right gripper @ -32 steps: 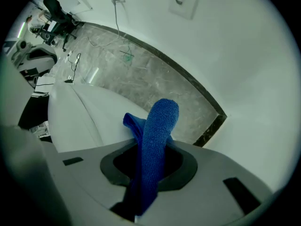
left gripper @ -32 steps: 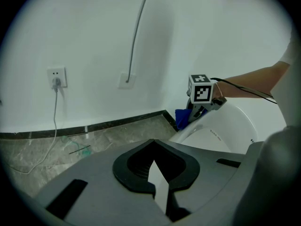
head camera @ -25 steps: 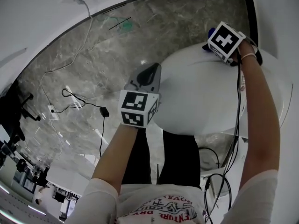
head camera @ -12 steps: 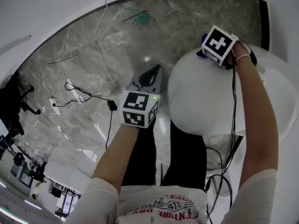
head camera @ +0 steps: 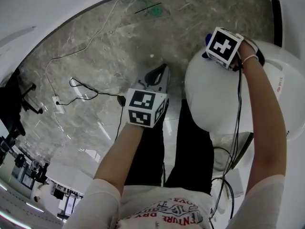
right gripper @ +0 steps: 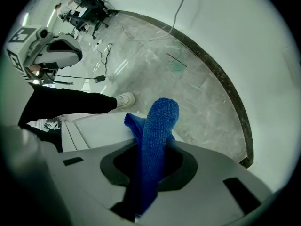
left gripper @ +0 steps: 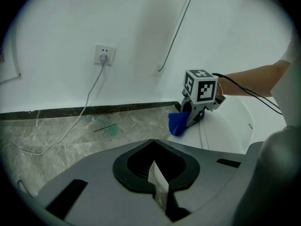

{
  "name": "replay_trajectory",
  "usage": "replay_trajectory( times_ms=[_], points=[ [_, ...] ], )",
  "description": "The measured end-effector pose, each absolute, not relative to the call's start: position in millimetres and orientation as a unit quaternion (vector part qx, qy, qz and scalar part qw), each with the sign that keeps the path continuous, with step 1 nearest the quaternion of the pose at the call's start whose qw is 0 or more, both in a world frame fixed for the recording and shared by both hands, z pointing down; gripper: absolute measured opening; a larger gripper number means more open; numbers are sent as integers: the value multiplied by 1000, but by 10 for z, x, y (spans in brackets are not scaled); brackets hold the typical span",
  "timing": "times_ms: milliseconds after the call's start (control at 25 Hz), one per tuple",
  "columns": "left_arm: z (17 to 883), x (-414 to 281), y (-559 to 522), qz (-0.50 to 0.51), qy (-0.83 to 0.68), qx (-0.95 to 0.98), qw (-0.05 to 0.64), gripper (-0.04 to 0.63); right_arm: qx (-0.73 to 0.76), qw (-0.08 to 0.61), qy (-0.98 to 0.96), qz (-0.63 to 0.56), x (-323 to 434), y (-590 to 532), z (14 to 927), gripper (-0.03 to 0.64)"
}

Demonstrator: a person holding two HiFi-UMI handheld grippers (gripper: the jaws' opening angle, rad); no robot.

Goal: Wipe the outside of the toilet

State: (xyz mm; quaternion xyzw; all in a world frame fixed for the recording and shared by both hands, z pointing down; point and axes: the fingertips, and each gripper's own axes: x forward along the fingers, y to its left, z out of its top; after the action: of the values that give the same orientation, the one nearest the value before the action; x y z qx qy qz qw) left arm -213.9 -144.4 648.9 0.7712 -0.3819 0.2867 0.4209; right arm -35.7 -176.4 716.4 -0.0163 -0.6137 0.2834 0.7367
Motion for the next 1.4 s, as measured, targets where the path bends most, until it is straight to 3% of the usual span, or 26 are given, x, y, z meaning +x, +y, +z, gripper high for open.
replay_trajectory(
  times_ms=[1000,1400],
  points=[
    [6479,-3114,-98,211,-530,694,440,6,-182,745,-637,85,-1493,-690,7039,75],
    [6588,-3249,673,228,-494,696,469,6,-235,767,-596,21,-1682,-197,7086,75]
  ],
)
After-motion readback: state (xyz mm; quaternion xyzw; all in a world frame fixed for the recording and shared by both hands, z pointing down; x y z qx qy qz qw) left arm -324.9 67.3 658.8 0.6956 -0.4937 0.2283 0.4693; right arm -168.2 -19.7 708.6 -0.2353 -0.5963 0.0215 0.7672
